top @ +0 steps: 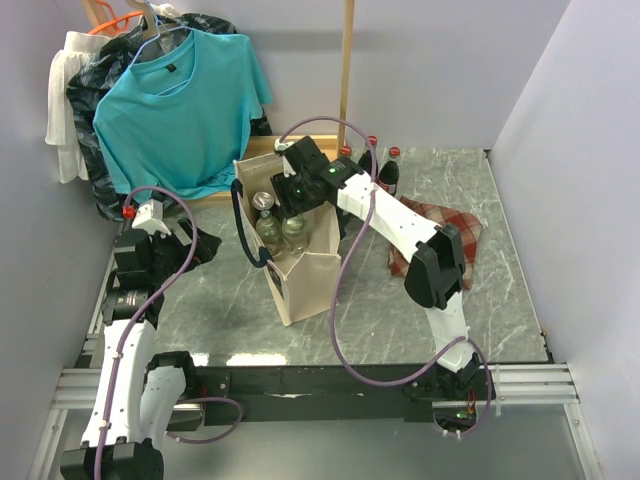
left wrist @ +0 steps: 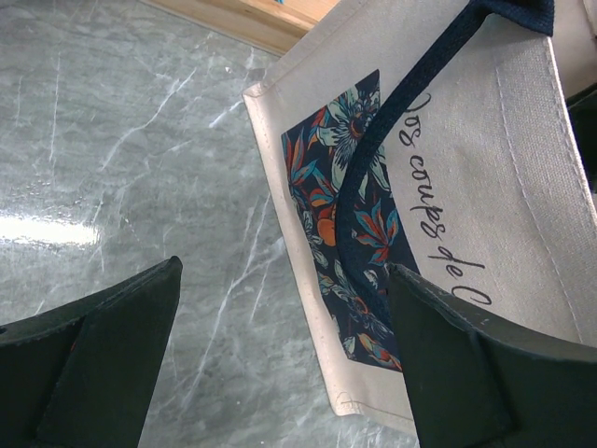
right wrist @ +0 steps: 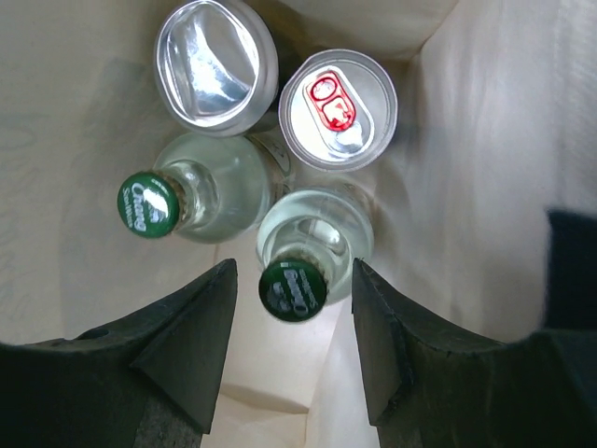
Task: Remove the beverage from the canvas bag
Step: Take out the drink from the canvas bag.
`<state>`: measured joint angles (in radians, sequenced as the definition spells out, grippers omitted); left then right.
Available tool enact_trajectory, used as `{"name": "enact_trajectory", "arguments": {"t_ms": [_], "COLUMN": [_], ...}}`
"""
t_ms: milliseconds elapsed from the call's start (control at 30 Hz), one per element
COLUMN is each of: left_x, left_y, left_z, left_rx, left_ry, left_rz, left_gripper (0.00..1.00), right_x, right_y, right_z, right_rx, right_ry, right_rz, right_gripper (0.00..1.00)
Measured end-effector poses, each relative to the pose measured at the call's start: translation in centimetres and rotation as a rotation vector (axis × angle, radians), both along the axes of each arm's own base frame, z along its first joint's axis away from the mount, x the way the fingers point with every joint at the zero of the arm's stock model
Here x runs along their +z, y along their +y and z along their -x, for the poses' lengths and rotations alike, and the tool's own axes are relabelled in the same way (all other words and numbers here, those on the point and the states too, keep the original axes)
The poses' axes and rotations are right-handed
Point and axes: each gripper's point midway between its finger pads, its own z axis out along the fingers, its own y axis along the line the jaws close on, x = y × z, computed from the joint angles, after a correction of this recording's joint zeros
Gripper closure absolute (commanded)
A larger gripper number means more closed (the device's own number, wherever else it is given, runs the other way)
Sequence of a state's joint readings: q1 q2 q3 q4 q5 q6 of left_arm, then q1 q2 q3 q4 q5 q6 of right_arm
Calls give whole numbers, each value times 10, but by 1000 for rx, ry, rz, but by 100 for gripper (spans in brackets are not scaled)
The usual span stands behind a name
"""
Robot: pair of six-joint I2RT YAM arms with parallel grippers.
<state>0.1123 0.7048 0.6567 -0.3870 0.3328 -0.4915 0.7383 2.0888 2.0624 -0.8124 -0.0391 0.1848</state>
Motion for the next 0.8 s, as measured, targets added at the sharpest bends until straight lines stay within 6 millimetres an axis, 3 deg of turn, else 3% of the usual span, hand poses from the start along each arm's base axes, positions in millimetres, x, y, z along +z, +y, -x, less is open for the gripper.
{"name": "enact_trajectory", "arguments": {"t_ms": [300,533,633,800], "left_x": [0,0,0,0], "left_y": [2,2,2,2], "left_z": [0,0,0,0], "left_rx": [9,9,9,9], "left_ry": [1,1,1,1], "left_rz": [-4,-4,-4,-4], "left_gripper": [4,4,4,4], "right_x": [-20,-21,-21,-20], "right_y": [5,4,4,3], "right_z": [-5,-4,-4,-5], "right_rx": [7,12,12,15], "right_ry": [29,32,33,25], "right_rz": [22,29,30,38], "right_gripper": [42,44,49,67]}}
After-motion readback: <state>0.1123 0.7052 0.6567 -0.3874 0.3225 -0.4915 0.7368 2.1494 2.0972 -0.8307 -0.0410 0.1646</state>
